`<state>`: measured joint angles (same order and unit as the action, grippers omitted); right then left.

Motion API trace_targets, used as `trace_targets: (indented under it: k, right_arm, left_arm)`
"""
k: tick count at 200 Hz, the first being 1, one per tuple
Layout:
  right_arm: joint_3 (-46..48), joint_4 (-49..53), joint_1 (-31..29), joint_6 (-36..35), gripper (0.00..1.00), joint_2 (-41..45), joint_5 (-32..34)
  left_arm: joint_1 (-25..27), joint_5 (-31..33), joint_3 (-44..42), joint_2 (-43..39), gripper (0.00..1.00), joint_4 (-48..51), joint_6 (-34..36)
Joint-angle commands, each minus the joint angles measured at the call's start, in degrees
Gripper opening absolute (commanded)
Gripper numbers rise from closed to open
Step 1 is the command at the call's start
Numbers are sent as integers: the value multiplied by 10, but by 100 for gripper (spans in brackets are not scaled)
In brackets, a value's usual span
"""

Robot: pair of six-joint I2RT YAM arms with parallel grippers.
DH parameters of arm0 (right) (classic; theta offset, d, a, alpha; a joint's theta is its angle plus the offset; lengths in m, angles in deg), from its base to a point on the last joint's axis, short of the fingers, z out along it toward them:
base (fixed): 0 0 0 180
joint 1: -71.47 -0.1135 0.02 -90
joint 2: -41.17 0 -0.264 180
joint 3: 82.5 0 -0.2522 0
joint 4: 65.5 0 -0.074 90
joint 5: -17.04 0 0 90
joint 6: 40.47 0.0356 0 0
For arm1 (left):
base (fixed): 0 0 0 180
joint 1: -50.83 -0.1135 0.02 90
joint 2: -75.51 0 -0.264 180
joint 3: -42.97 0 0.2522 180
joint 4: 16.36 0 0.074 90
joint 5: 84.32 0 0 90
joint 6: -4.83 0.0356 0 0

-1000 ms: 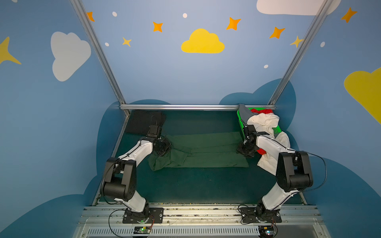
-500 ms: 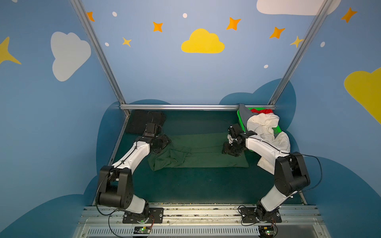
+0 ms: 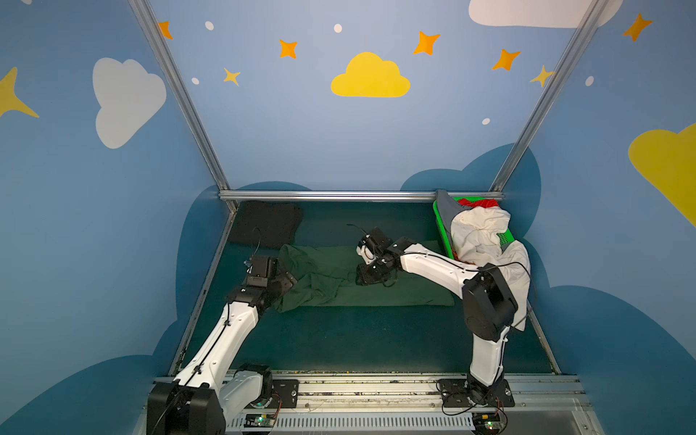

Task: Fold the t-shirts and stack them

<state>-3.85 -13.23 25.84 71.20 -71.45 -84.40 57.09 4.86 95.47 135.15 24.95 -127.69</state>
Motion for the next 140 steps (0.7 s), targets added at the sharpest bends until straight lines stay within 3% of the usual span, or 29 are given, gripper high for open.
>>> trace_targets:
  k: [1,32,90,140]
  right_arm:
    - [-60,60,-36,-30,50,-47,13]
    - [-93,60,-62,-41,48,-95,-28]
    - [-158,41,-64,-28,48,-141,-83]
    - [-218,55,-51,-5,49,-179,-67]
  left_arm:
    - [-5,4,-10,-28,85,22,-9]
    - [-16,-6,-7,-40,83,18,-2]
    - [-38,-60,4,14,80,-4,1]
    - [-41,-62,4,20,78,-5,5]
